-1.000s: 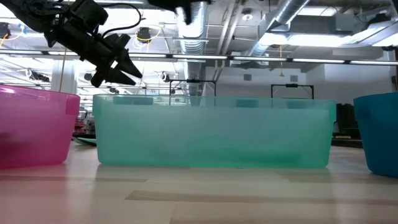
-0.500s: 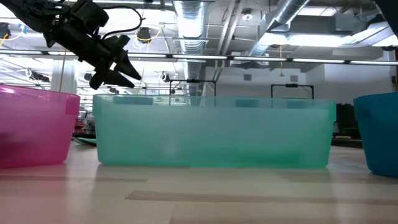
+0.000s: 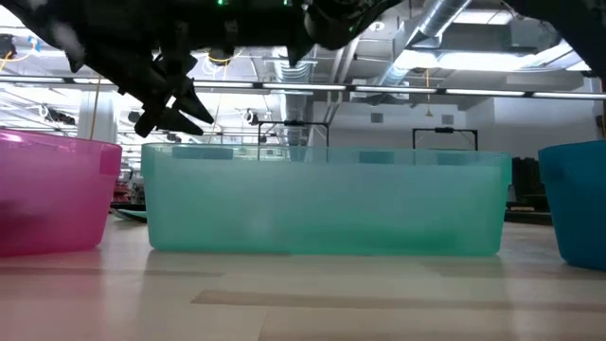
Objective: Sort silverware by color (type)
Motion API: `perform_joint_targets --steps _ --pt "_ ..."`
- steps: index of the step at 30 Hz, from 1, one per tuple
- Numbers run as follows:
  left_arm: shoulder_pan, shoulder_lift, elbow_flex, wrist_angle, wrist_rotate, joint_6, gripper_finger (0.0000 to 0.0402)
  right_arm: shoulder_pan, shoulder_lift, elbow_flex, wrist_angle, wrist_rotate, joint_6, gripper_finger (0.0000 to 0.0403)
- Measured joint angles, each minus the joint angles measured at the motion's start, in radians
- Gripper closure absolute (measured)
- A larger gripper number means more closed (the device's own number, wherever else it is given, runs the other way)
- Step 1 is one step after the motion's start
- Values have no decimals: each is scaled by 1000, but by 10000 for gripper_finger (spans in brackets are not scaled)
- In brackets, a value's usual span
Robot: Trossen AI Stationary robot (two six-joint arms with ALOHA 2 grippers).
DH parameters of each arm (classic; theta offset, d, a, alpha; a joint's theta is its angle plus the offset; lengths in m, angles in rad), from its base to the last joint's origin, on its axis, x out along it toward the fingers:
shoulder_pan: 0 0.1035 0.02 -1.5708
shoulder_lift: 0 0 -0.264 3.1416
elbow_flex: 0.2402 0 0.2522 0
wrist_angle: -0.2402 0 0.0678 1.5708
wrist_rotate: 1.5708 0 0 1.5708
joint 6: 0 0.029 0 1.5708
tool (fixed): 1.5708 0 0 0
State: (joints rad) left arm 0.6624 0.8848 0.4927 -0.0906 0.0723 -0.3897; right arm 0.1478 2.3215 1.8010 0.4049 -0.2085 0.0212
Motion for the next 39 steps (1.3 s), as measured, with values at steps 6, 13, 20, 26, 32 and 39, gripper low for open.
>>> perform_joint_targets --steps 6,13,20,26,32,39 --pt "0 0 0 0 -2 -3 220 18 77 77 -20 -7 32 335" --pt "0 0 0 -3 -5 1 220 34 195 200 -114 -23 31 335" --pt "0 0 0 -3 -5 16 220 50 232 270 -300 -23 -26 335" --pt "0 0 0 -3 -5 19 220 56 232 338 -478 50 -93 335" --pt "0 0 0 -3 -4 29 220 56 229 395 -582 79 -110 335" --pt "0 0 0 -3 -4 29 220 62 232 392 -611 121 -166 335"
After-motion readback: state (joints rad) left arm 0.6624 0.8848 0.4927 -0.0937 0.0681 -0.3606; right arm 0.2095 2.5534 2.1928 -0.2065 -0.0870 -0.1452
